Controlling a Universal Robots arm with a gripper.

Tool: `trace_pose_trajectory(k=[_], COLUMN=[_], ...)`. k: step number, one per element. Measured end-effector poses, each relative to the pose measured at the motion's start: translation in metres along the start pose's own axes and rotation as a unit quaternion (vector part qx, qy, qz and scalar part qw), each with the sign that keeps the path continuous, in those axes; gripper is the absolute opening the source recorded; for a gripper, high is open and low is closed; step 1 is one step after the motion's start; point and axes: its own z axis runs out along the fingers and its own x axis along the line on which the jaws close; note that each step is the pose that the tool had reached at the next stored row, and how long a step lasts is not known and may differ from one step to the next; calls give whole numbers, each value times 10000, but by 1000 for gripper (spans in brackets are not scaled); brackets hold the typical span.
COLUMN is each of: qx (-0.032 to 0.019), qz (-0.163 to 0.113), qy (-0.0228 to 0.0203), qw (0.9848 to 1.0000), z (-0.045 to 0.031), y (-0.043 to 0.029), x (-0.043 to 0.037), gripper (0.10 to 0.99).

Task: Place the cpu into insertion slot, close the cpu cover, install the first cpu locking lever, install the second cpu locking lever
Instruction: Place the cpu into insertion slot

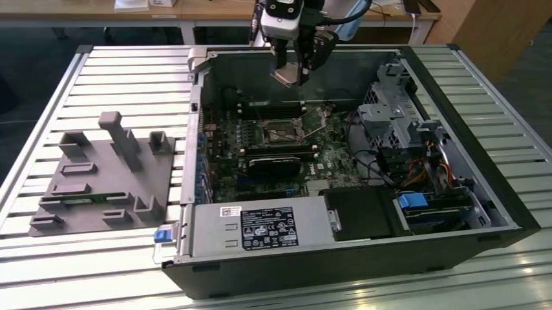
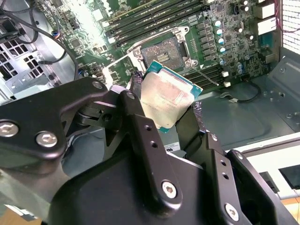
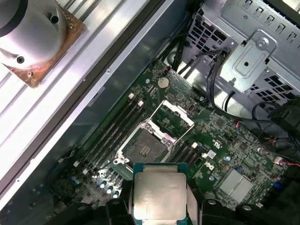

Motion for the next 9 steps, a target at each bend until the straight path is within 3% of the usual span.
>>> trace_pose_trajectory(k=[4,9], qx=[-1,2], qz=[94,413], qy=[-7,-36], qw=[10000,9991], z=[9,25], y=[-1,-2], x=[0,0], gripper=[537,537])
